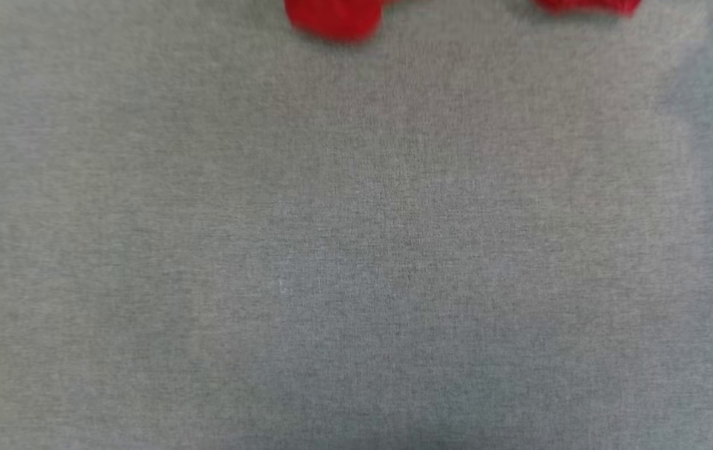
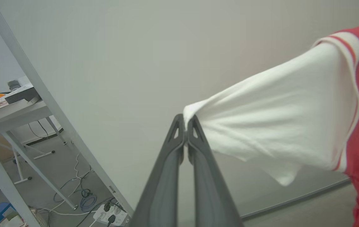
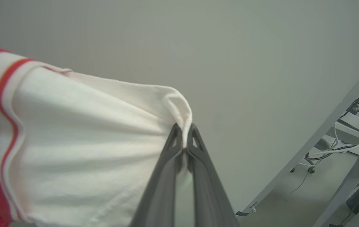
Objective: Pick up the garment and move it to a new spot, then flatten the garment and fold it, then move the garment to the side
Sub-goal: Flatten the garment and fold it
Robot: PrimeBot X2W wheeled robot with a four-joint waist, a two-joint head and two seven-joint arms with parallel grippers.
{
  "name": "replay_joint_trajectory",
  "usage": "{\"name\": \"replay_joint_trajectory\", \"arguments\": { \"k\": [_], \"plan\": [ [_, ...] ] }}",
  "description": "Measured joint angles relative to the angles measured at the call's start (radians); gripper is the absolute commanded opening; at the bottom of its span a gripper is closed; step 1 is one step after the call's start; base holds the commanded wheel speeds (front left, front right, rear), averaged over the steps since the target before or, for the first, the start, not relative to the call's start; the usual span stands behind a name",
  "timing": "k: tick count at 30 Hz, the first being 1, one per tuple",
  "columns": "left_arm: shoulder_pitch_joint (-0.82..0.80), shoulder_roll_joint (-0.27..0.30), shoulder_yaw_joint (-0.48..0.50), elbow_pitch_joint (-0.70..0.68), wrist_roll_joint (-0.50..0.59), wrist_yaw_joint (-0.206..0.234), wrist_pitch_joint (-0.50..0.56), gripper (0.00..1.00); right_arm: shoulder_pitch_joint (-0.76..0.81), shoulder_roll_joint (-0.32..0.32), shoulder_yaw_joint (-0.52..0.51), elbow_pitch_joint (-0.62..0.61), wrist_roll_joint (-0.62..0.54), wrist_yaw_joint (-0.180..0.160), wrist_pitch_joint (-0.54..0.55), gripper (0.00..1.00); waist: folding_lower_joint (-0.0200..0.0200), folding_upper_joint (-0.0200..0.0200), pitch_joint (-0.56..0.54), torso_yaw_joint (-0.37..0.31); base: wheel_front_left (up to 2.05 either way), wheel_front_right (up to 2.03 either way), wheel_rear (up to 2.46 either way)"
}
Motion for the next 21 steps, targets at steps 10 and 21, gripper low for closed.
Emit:
{"name": "replay_joint_trajectory", "arguments": {
  "k": [10, 21],
  "plan": [
    [-0.26, -0.086, -0.027, 0.268, 0.09, -0.019, -0.209, 0.0, -0.229, 0.142, -0.045, 0.267, -0.142, 0.0, -0.191, 0.0, 0.0, 0.0, 0.155, -0.018, 0.0, 0.0, 0.0],
    [-0.122, -0.142, -0.112, 0.446, 0.034, -0.028, -0.356, 0.0, -0.159, 0.212, 0.011, 0.406, -0.128, -0.001, -0.289, 0.0, 0.0, 0.0, 0.173, -0.012, 0.0, 0.0, 0.0]
  ]
}}
